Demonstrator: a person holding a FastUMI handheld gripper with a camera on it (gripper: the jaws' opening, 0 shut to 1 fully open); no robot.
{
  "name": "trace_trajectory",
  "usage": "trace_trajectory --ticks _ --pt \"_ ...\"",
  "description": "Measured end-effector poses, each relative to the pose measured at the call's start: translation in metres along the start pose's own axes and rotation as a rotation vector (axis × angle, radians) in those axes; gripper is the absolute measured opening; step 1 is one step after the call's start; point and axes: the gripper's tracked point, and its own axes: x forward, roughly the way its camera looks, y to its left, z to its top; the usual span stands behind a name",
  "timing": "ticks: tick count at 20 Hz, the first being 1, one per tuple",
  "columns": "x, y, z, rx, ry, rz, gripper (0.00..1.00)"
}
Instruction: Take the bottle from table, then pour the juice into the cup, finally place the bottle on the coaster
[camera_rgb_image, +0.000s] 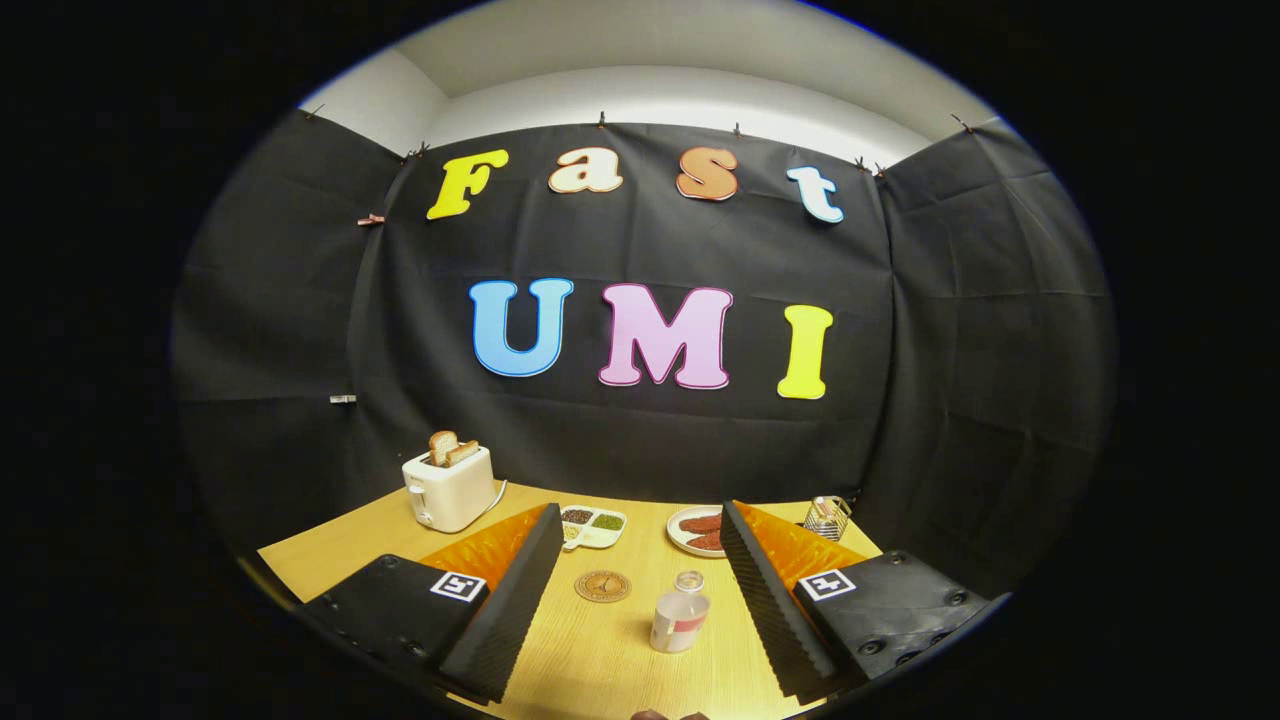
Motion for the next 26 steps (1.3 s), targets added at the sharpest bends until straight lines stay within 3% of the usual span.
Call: trace_trajectory --ticks 13,19,26 --pt "0.000 0.013 -0.006 -0.005 0.012 0.005 0.97" --pt "0.011 -0.013 -0.007 -0.007 0.012 -0.050 0.97" --pt "0.027 -0.045 -0.048 0.008 0.059 -0.088 0.97"
